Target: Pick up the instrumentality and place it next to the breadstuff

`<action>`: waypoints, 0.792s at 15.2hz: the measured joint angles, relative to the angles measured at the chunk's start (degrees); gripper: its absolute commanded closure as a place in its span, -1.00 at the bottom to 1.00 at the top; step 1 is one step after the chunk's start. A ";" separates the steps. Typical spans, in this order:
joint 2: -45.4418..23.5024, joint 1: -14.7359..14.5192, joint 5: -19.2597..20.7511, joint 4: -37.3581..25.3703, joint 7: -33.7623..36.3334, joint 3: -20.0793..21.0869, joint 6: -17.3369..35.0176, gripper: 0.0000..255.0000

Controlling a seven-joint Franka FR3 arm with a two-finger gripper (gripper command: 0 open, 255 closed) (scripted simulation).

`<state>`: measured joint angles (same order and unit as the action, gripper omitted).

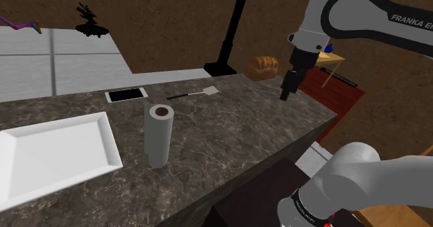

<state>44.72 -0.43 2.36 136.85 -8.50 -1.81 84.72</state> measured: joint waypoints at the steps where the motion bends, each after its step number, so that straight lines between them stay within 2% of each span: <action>1: 0.00 0.00 0.00 0.00 0.00 0.00 0.00 -1.00; 9: -11.73 -3.20 3.31 -1.39 -15.76 -6.34 12.35 -1.00; 12: -18.10 -4.92 3.35 -4.36 -22.35 -8.40 16.67 -1.00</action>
<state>26.62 -5.35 5.71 132.49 -30.85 -10.21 101.39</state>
